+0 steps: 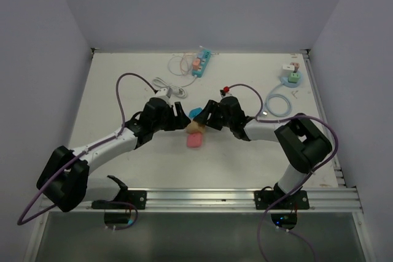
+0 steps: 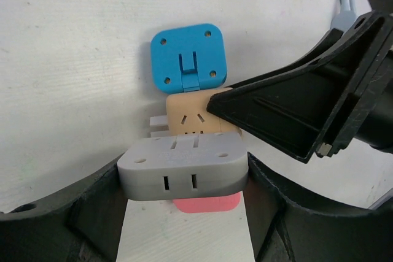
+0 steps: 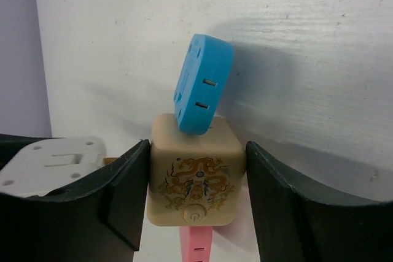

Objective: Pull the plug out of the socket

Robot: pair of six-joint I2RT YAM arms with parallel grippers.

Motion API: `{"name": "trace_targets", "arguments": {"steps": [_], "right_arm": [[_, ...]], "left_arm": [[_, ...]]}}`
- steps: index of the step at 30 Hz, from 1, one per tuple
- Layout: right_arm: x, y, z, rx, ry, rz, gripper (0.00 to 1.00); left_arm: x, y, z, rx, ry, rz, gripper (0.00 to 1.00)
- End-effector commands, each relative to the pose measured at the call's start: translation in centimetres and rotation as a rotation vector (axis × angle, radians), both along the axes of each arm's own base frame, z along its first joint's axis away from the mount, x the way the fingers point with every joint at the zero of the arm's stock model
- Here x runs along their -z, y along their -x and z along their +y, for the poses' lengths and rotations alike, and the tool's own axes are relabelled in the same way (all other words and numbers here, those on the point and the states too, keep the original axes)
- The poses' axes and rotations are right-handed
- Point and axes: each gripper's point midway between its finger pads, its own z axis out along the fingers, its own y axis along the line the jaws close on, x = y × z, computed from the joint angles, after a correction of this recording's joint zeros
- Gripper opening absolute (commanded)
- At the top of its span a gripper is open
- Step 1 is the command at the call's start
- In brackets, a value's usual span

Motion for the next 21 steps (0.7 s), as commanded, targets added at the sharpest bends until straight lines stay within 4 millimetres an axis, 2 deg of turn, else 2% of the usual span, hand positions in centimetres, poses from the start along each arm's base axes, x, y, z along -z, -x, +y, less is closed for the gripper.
{"name": "trace_targets", "arguments": {"steps": [1, 6, 9, 12, 13, 15, 16, 17, 18, 20, 21], "right_arm": [[3.0, -0.4, -3.8, 0.068, 0.189, 0.015, 0.0], [3.8, -0.4, -4.5, 0.07, 0.202, 0.031, 0.0], [3.6, -0.4, -4.5, 0.06, 0.181, 0.025, 0.0], [2.8, -0.7, -4.9, 0.052, 0.176, -0.002, 0.0], [2.6, -0.8, -5.1, 0.052, 0.177, -0.007, 0.0], [1.9, -0.9, -5.1, 0.037, 0.177, -0.036, 0.0], [1.7, -0.9, -5.2, 0.028, 0.181, -0.041, 0.0], [1.4, -0.9, -5.2, 0.008, 0.195, -0.06, 0.0], [0.9, -1.1, -5.2, 0.002, 0.199, -0.078, 0.0], [0.7, -1.0, -5.4, -0.026, 0.228, -0.098, 0.0], [0.0, -1.2, -5.3, -0.033, 0.232, -0.118, 0.0]], "left_arm": [[-4.9, -2.1, 0.2, -0.061, 0.073, -0.144, 0.09], [-6.1, -2.5, 1.2, -0.088, 0.076, -0.165, 0.08], [-5.3, -2.7, 2.9, -0.134, 0.03, -0.139, 0.1], [-3.9, -3.6, 6.1, -0.229, -0.014, -0.107, 0.16], [-3.1, -4.0, 8.0, -0.288, -0.033, -0.082, 0.17], [-2.1, -4.7, 10.1, -0.344, -0.066, -0.059, 0.19], [-1.9, -5.4, 11.9, -0.406, -0.104, -0.048, 0.2], [-1.8, -5.7, 12.7, -0.429, -0.132, -0.041, 0.21], [-0.8, -6.0, 13.4, -0.433, -0.189, -0.018, 0.22], [-0.7, -6.8, 14.9, -0.483, -0.28, -0.005, 0.27], [0.6, -7.0, 15.3, -0.469, -0.34, 0.027, 0.28]]}}
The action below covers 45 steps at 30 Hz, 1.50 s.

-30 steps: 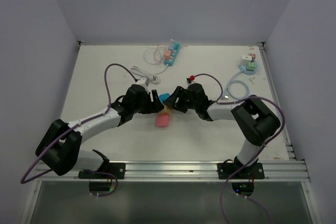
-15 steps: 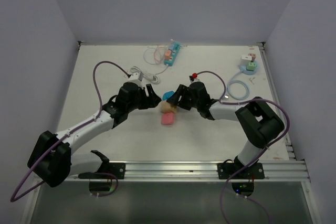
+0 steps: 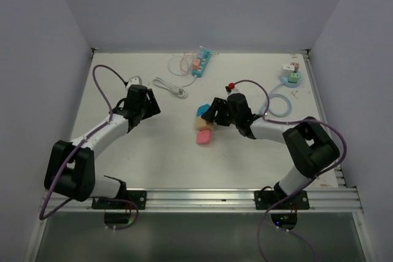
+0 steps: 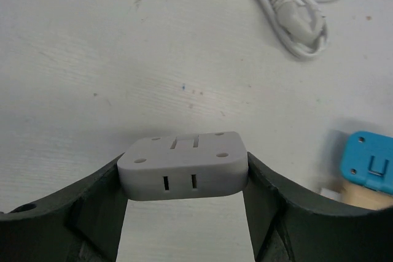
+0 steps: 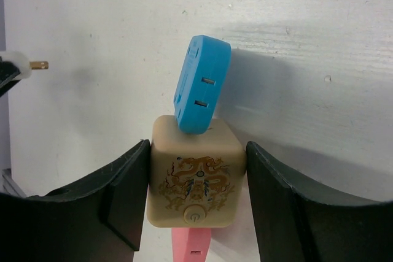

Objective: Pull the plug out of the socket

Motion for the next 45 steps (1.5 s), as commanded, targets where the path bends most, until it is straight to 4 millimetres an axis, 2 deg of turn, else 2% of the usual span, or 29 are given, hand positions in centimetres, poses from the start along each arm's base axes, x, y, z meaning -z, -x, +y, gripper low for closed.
{"name": "trace_targets", "arguments": {"steps": [1, 3, 6, 8, 13, 15, 22, 25, 28, 32, 36, 38, 41, 45], "right_arm": [[0.0, 0.5, -1.5, -0.057, 0.127, -0.038, 0.0], [-0.6, 0.4, -1.7, -0.081, 0.154, -0.074, 0.0], [-0.9, 0.5, -2.1, -0.097, 0.177, -0.096, 0.0], [-1.1, 0.6, -2.0, -0.107, 0.178, -0.104, 0.0], [-1.0, 0.6, -1.7, -0.124, 0.167, -0.107, 0.0], [-0.8, 0.8, -1.4, -0.141, 0.157, -0.1, 0.0], [-1.2, 1.3, -0.3, -0.207, 0.147, -0.12, 0.0], [-1.4, 1.7, 0.4, -0.243, 0.182, -0.141, 0.0], [-1.9, 2.2, 1.1, -0.28, 0.217, -0.179, 0.0], [-2.4, 2.7, 2.2, -0.343, 0.289, -0.236, 0.0], [-3.1, 4.0, 3.8, -0.413, 0.341, -0.308, 0.0], [-3.3, 4.3, 4.1, -0.434, 0.337, -0.327, 0.0], [-4.1, 4.7, 4.6, -0.457, 0.313, -0.36, 0.0], [-5.0, 5.3, 5.3, -0.483, 0.295, -0.408, 0.0]], "left_arm": [[0.2, -1.8, 2.8, -0.056, -0.194, 0.056, 0.29], [1.7, -2.4, 3.7, -0.065, -0.253, 0.13, 0.33], [3.7, -2.2, 5.0, -0.076, -0.308, 0.213, 0.38], [3.9, -2.4, 5.6, -0.086, -0.312, 0.234, 0.41], [4.7, -2.8, 4.4, -0.048, -0.215, 0.213, 0.48], [4.5, -2.7, 3.9, -0.039, -0.16, 0.174, 0.54], [4.5, -1.8, 4.7, -0.073, -0.06, 0.138, 0.78], [3.9, -1.7, 5.1, -0.083, -0.028, 0.116, 0.93], [3.0, -1.6, 4.9, -0.072, -0.007, 0.099, 1.0], [1.8, -1.4, 4.6, -0.056, 0.011, 0.082, 1.0], [0.1, -1.0, 3.5, -0.019, 0.06, 0.051, 1.0], [-0.5, -0.3, 2.3, 0.019, 0.124, 0.038, 1.0], [-1.7, 0.4, -0.1, 0.095, 0.25, 0.006, 1.0], [-1.8, 2.0, -3.5, 0.197, 0.387, 0.004, 1.0]]}}
